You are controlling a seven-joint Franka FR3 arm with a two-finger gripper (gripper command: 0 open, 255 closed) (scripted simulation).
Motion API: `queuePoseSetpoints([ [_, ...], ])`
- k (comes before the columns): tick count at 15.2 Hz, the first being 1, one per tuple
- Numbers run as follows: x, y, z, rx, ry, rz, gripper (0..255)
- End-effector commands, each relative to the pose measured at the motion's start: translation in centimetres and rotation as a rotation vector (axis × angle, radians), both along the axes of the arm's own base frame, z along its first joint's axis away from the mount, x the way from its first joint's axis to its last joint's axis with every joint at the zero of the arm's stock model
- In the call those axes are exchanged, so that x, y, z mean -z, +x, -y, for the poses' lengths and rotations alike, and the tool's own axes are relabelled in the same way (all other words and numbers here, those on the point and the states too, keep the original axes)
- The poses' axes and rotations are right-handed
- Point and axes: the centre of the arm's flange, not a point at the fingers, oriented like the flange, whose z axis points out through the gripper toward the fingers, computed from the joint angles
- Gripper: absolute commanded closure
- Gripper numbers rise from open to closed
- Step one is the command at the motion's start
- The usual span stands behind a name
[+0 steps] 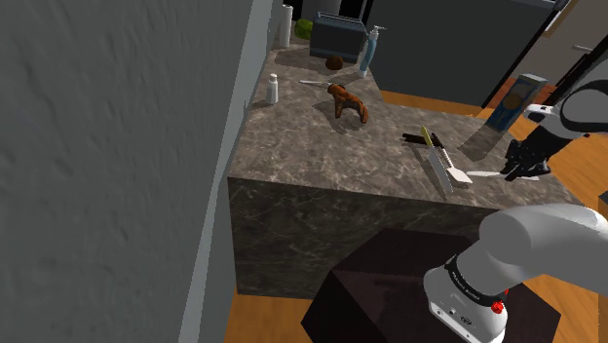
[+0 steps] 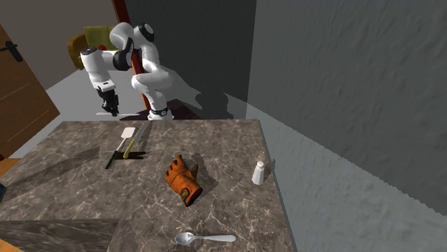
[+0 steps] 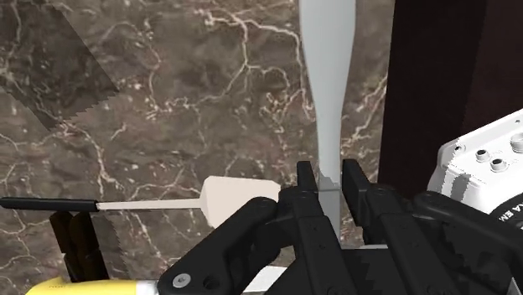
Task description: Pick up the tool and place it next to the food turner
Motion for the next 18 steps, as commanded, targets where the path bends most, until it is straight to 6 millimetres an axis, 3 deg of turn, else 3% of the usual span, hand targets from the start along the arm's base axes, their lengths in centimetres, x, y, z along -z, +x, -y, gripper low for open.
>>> queuePoseSetpoints([
  [1, 0.0, -2.2, 1.5, -0.001, 0.0, -0.001, 255],
  [3, 0.0, -4.0, 2.9, -0.001, 0.0, -0.001, 255],
  [18, 7.3, -4.0, 2.9, -0.001, 0.0, -0.001, 255],
])
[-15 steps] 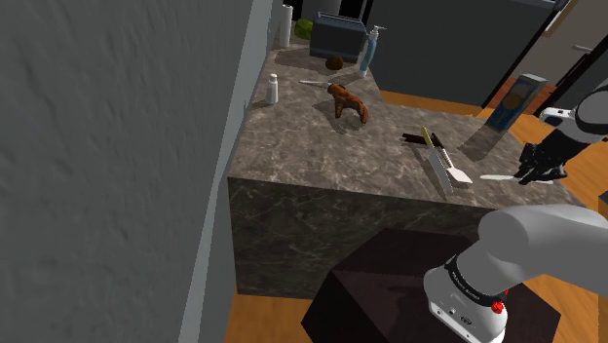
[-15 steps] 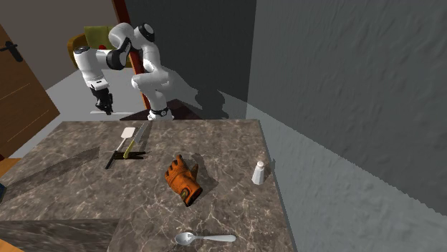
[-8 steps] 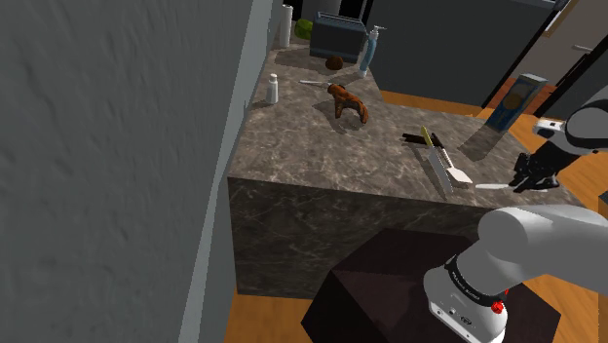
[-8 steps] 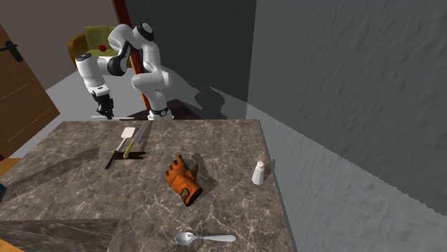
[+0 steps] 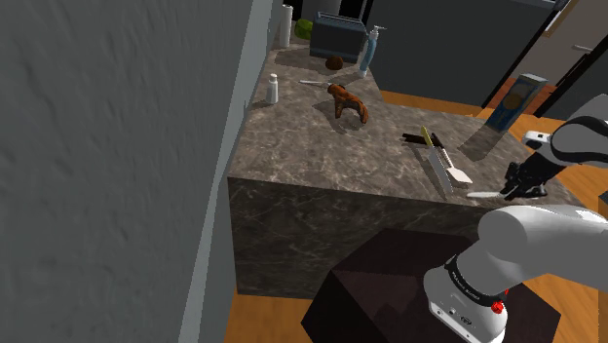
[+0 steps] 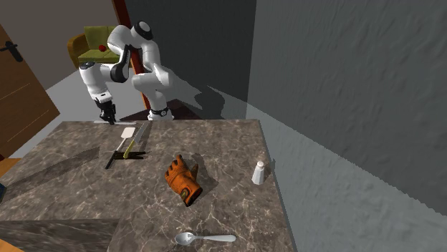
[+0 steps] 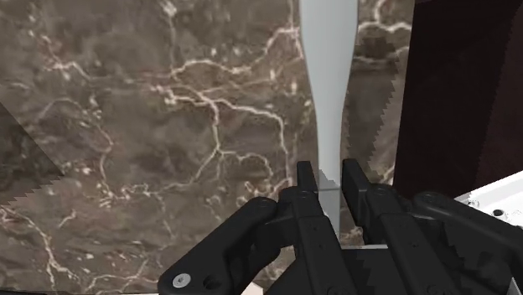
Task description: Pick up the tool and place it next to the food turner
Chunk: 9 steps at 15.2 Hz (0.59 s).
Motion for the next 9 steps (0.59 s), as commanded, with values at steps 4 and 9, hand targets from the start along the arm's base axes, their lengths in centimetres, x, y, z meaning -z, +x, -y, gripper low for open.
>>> queuePoseSetpoints([
  [4, 0.24, 0.0, 0.01, 0.0, 0.0, 0.0, 255],
  [9, 0.24, 0.0, 0.01, 0.0, 0.0, 0.0, 0],
])
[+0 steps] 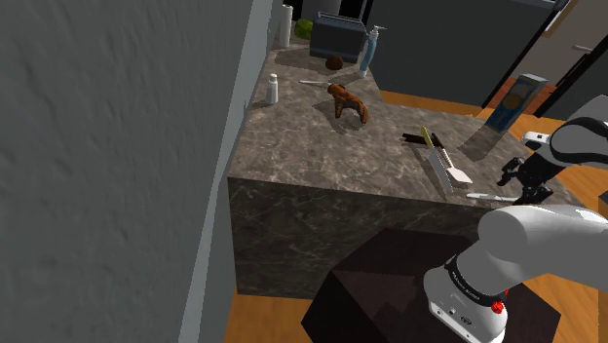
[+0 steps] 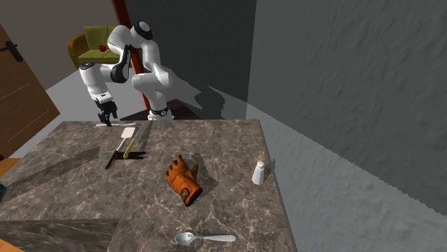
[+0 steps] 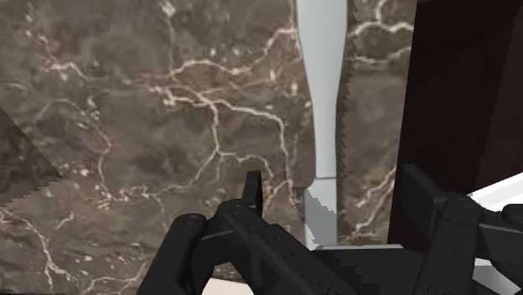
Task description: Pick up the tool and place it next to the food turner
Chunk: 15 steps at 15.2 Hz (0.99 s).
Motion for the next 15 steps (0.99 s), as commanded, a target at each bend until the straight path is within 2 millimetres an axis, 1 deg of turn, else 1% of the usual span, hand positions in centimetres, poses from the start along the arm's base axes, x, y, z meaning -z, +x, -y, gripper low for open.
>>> queuePoseSetpoints([
  [1, 0.0, 0.0, 0.0, 0.0, 0.0, 0.0, 0],
  [3, 0.0, 0.0, 0.0, 0.0, 0.0, 0.0, 0],
  [6, -4.0, -0.1, -0.1, 0.0, 0.0, 0.0, 0],
  [7, -5.0, -0.1, -0.1, 0.0, 0.0, 0.0, 0],
  [15, -5.0, -0.1, -0.1, 0.0, 0.0, 0.0, 0],
])
